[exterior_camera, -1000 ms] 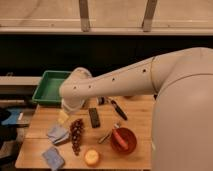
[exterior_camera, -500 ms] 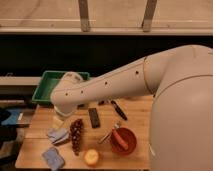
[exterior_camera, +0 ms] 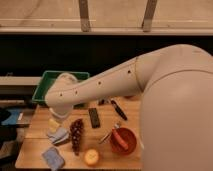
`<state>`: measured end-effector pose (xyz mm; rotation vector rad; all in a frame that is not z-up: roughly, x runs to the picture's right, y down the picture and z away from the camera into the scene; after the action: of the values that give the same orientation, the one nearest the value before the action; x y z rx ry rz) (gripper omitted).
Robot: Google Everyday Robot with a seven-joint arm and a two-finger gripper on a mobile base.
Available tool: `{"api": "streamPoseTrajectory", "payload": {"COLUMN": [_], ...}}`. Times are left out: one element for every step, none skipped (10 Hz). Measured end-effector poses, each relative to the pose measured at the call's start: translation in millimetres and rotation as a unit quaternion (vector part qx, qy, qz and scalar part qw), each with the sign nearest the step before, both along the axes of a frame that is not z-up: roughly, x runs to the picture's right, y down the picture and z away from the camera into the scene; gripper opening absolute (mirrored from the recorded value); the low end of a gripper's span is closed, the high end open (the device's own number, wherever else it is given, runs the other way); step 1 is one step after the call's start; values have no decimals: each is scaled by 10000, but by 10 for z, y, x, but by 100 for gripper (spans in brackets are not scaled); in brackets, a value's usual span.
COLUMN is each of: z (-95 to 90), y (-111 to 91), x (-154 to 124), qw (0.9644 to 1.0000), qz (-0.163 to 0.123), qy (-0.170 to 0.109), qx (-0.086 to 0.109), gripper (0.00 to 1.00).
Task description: Place sponge in tray
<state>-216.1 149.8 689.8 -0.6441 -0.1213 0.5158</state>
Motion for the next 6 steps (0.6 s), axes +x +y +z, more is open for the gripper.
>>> {"api": "streamPoseTrajectory", "payload": {"z": [-59, -106, -162, -177, -167, -106], "y": [114, 230, 378, 566, 646, 829], "x": [-129, -232, -337, -407, -422, -416], "qw": [9999, 9998, 9995, 9989, 9986, 9974], "qz": [-112, -187, -271, -362, -394, -440], "qy": [-26, -40, -42, -6, 17, 98], "qx": [-37, -84, -160, -290, -362, -556], "gripper": [80, 80, 80, 80, 80, 80]}}
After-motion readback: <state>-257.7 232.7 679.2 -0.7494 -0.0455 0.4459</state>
